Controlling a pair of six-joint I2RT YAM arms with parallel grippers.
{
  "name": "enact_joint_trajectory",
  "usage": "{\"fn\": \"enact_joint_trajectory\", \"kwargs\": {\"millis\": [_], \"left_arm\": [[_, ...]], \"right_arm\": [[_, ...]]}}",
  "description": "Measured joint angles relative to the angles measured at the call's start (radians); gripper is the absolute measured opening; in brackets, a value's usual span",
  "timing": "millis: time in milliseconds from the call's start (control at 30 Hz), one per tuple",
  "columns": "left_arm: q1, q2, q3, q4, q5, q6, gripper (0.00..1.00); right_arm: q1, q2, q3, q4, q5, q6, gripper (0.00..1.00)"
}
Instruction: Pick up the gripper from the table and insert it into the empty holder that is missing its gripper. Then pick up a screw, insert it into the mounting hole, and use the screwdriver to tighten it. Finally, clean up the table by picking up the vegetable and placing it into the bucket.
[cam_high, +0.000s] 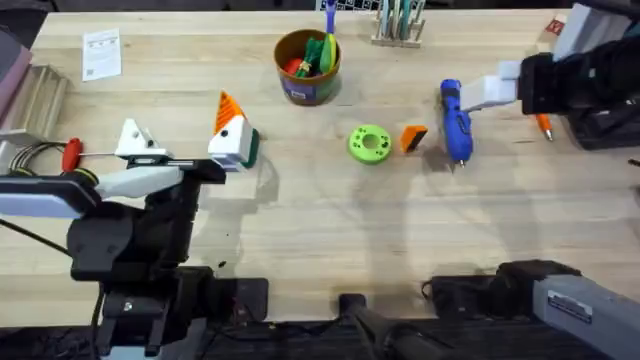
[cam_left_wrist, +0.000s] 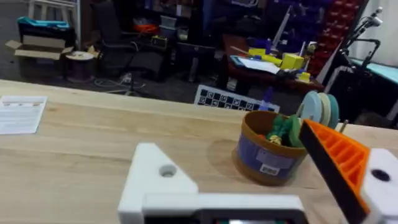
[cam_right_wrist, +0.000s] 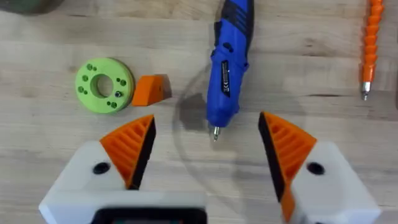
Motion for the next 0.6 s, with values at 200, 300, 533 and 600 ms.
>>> {"fn": "enact_joint_trajectory", "kwargs": {"millis": [200, 300, 533, 600], "left_arm": [[0.000, -0.028, -0.001, -0.001, 0.055, 0.013, 0.985], [0.000, -0.029, -0.001, -0.026, 0.105, 0.026, 0.985], [0.000, -0.029, -0.001, -0.063, 0.305, 0.155, 0.985], [0.000, -0.029, -0.001, -0.078, 0.373, 0.200, 0.985]], "right_arm": [[0.000, 0.000, 0.000, 0.000, 0.000, 0.000, 0.987], [0.000, 0.000, 0.000, 0.000, 0.000, 0.000, 0.986], [0.000, 0.000, 0.000, 0.000, 0.000, 0.000, 0.986], [0.000, 0.000, 0.000, 0.000, 0.000, 0.000, 0.987]]}}
